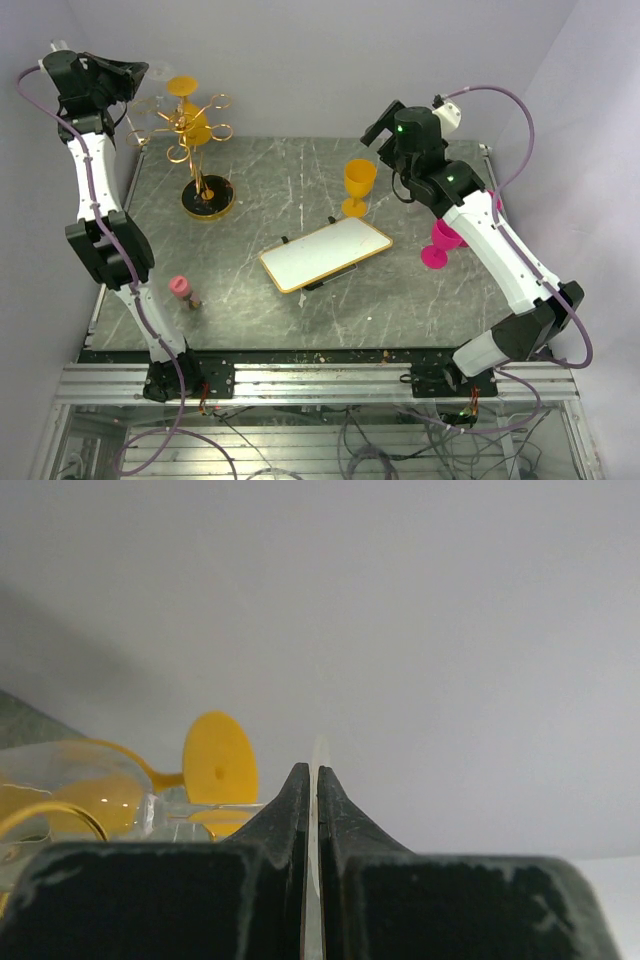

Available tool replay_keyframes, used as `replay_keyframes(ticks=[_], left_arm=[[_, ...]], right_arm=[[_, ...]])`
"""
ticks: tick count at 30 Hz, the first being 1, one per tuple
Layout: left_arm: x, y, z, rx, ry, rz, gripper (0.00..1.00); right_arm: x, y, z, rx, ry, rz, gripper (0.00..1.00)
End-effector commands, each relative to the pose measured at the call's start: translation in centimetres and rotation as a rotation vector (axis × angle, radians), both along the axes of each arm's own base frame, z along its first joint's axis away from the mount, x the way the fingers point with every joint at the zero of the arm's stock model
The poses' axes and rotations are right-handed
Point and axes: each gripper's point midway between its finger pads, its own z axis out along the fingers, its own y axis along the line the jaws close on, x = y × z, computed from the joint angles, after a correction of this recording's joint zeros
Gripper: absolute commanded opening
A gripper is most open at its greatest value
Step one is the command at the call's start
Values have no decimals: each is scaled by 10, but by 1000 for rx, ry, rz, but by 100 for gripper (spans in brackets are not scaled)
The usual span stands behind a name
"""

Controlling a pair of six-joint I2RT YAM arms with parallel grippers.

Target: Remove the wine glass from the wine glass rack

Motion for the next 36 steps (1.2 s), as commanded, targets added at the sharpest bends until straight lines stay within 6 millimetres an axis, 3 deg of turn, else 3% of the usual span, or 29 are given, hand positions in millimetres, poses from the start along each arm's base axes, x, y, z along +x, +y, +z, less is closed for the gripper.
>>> replay_keyframes(ticks=[1,5,9,13,17,20,26,33,36], left_arm=[[2,30,35,-8,-105,84,7],[1,49,54,-10,-163,120,7],[-16,57,93,9,-276,109,7],[-50,44,139,27,-414,35,7],[-94,20,181,55,-511,-12,7],[-124,2,202,35,-567,-53,7],[-191,-52,232,-93,-673,-217,7],[-250,-164,246,-216,-716,-514,7],[-270,-196,242,-292,-725,-609,7]], right_arm=[[-5,-13,12,8,-33,-34,98],[-7,-12,15,9,-49,-18,98],[-7,-9,16,9,-54,1,98],[-8,12,22,-38,-127,166,99],[-27,53,58,-130,-391,496,100],[-30,60,70,-109,-421,531,100],[-48,96,96,-2,-516,733,100],[-80,130,130,221,-679,959,100],[-92,135,138,315,-728,1018,100]])
